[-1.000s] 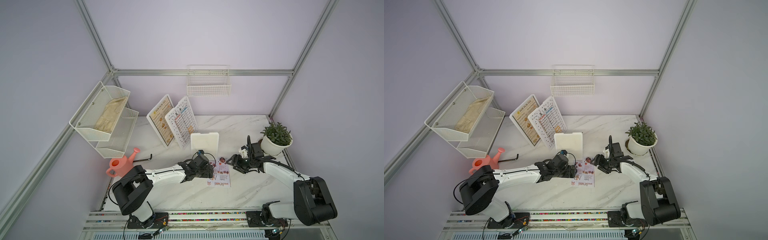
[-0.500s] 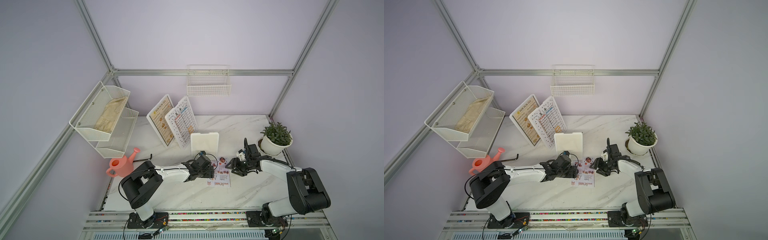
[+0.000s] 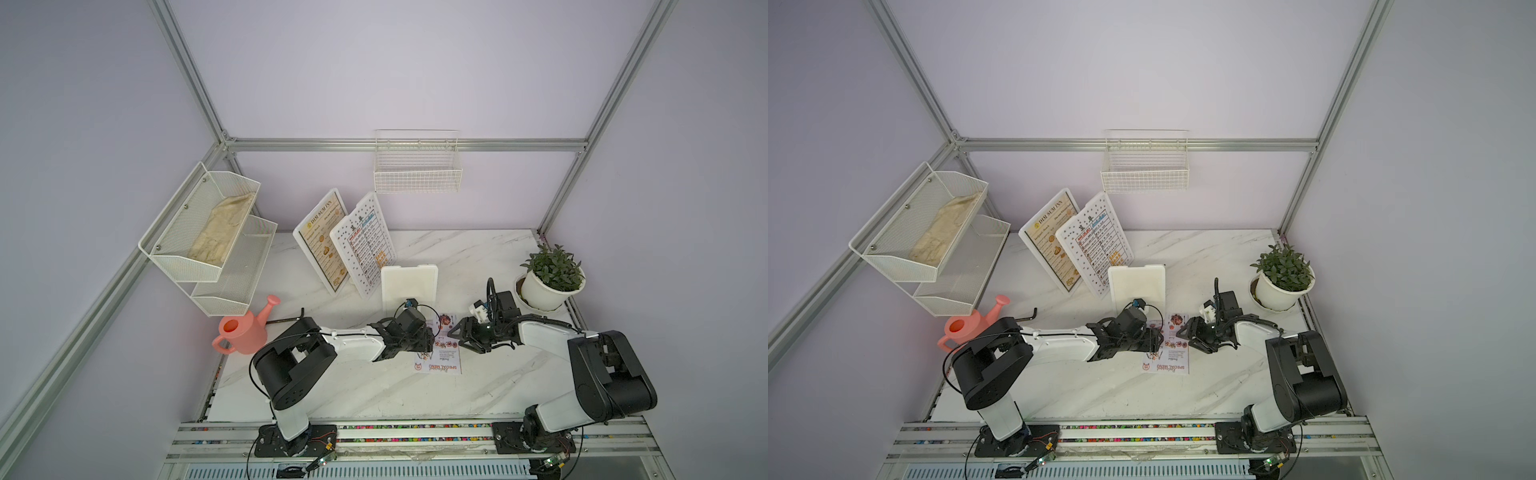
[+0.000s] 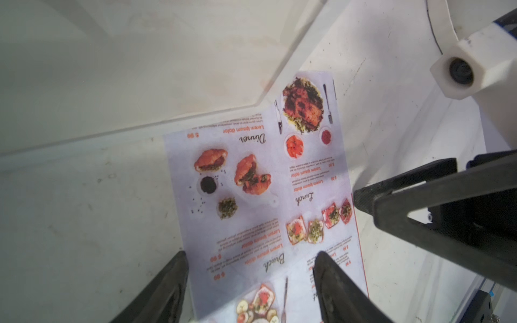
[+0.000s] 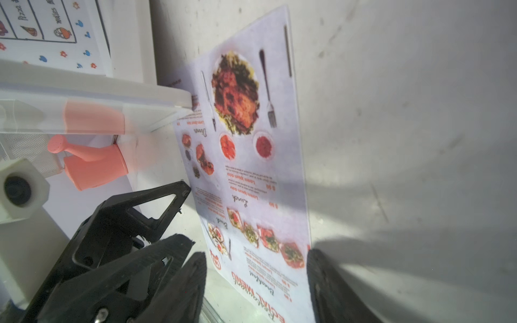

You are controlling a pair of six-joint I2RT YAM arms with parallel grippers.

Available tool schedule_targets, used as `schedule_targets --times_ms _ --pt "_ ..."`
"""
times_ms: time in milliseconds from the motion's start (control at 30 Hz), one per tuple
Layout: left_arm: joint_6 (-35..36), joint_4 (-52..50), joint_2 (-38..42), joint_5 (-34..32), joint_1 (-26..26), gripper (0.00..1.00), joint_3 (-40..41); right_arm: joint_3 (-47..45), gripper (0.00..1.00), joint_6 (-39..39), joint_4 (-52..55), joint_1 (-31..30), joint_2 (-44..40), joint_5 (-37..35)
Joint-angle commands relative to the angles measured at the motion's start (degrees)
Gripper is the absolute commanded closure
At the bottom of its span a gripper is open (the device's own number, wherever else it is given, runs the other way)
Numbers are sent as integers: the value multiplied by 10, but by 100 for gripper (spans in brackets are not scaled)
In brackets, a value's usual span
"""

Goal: Insert the menus into the narrow rack
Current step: Pick up the menu from the center of the board.

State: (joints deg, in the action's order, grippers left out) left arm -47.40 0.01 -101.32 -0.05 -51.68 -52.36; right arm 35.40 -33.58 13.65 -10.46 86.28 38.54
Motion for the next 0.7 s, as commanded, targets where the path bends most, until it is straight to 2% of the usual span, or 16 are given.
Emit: schedule_targets --times_ms 0,267,500,667 --pt "0 -35 -32 24 -2 28 -5 -25 34 -2 -1 2 22 -5" --pt "-3 -24 -38 30 -1 20 0 -39 28 -8 -26 1 27 19" --pt "-4 -11 -38 37 -2 28 4 -54 25 -21 -65 1 24 53" --pt "-4 -2 -36 41 -1 28 7 -57 25 -26 -77 0 31 60"
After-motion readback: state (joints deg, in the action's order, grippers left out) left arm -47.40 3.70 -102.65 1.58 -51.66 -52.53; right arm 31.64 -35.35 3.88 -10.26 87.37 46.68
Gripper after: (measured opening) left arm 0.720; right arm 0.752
